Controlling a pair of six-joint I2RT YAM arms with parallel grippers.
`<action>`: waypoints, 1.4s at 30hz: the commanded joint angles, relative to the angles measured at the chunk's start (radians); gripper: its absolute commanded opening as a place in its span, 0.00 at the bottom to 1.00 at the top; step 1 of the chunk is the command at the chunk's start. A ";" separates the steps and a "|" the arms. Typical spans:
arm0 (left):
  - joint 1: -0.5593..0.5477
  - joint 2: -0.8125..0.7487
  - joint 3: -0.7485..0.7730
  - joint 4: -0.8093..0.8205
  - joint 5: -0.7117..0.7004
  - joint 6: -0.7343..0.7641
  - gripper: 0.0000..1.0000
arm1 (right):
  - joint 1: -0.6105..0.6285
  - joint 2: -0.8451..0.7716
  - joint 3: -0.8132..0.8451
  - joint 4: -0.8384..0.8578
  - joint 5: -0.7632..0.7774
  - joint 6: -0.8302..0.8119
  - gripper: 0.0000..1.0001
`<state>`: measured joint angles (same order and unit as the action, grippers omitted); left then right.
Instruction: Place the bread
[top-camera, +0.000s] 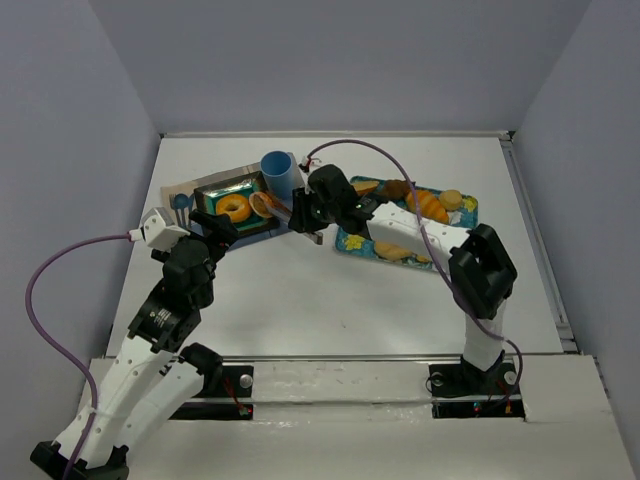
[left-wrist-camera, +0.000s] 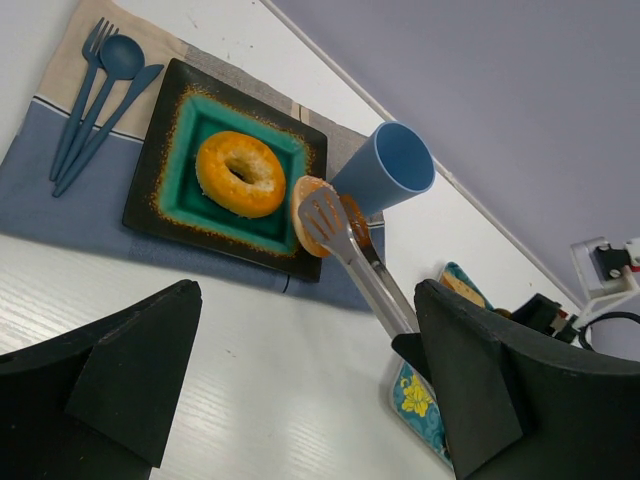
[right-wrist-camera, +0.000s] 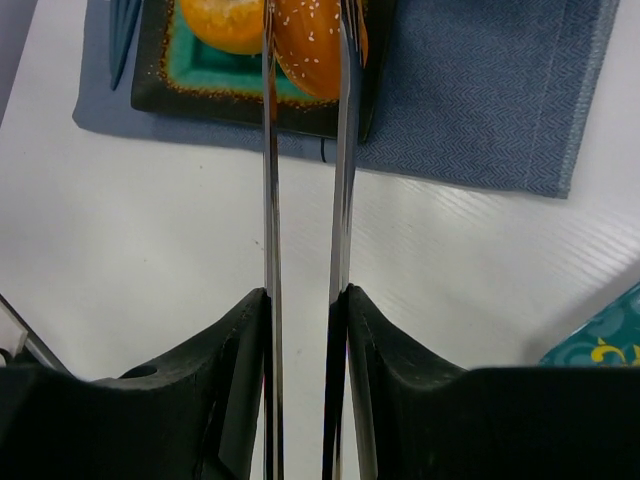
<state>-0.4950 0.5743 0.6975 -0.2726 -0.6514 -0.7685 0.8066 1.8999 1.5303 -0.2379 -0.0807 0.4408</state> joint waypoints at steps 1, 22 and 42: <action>0.007 0.004 -0.006 0.047 -0.027 -0.008 0.99 | 0.011 0.057 0.116 0.023 -0.056 0.002 0.18; 0.007 0.006 -0.004 0.044 -0.025 -0.008 0.99 | 0.020 -0.007 0.123 -0.029 0.027 -0.017 0.58; 0.007 0.009 -0.003 0.041 -0.036 -0.012 0.99 | 0.029 -0.502 -0.199 0.051 0.360 -0.158 0.49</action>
<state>-0.4950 0.5758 0.6975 -0.2726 -0.6518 -0.7685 0.8265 1.5032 1.3529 -0.2951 0.1474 0.3416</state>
